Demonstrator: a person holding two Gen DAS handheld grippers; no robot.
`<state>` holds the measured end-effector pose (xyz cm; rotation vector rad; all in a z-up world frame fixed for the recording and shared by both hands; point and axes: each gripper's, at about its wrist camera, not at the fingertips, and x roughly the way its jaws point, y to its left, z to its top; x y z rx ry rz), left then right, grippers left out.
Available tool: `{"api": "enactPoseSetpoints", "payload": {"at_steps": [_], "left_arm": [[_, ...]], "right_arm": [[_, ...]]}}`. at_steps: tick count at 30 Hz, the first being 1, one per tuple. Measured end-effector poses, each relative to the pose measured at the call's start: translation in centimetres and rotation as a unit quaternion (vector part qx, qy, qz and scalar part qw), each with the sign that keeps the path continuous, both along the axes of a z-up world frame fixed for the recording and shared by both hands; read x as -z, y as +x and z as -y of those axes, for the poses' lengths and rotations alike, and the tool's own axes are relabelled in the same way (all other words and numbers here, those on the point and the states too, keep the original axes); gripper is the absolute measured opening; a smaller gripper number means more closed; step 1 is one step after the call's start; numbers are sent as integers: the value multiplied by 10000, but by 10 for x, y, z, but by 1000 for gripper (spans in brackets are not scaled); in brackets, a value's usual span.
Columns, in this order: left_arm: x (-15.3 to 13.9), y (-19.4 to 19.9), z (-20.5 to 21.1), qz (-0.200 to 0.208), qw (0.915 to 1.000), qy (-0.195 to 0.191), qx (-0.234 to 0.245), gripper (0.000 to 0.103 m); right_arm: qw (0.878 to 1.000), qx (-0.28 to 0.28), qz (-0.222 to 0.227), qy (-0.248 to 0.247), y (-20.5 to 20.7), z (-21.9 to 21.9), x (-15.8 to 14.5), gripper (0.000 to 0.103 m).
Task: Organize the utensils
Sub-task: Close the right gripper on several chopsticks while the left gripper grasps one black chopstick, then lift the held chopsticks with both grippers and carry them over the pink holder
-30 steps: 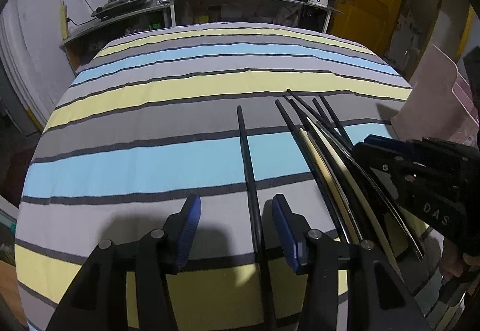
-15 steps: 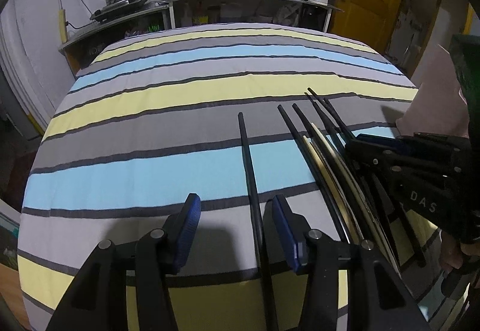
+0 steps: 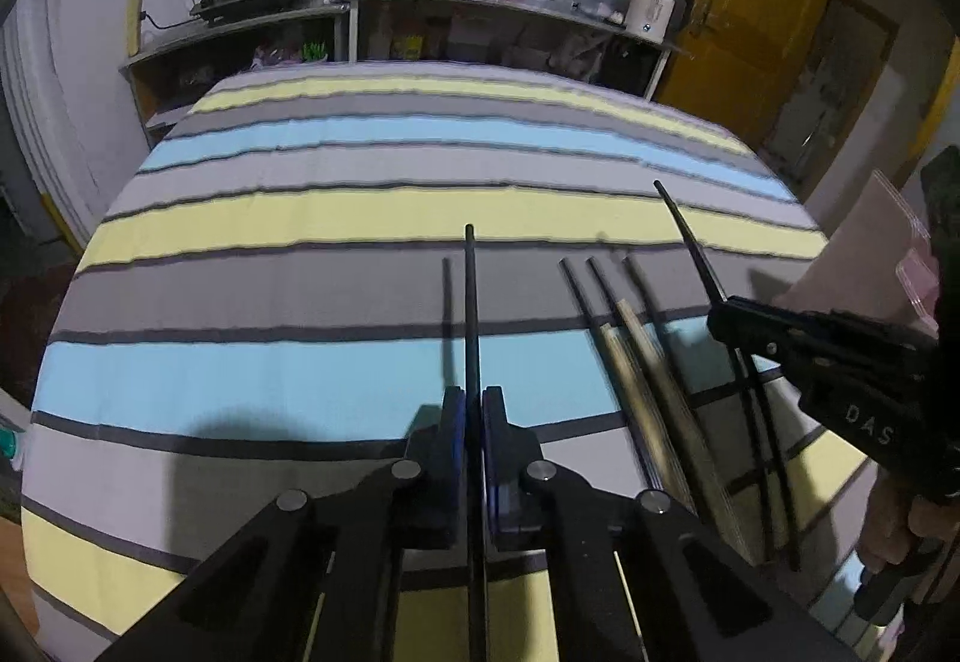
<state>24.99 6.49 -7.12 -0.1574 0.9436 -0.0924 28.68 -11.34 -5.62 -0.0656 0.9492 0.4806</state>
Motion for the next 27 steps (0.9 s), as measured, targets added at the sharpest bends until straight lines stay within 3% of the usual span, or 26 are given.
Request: {"api": "enactPoseSetpoints", "payload": {"at_steps": [6,10,12,16,22,27], "left_arm": [[-23,-8,4,208,9997,28,127,5],[-18,-5,5,91,9999,26,140,5],[-14,-5,5,-6,9999,-17,145,5],[-8,-1,4,-65,9999,-52,127,5],[6,5,6,-204,9997,0,147,5],[17,9,7,-337,9993,67,144,5]], "right_arm": [[9998,28,144,155,-9,7,-21,6],[9998,71,-21,204,-6,8,-14,5],[9998,67,-76,176,-5,6,-9,0],[10000,57,26,28,-6,5,-7,0],[9993,294,3,-234,8,3,5,11],[9978,414,-215,-462,20,2,23,12]]}}
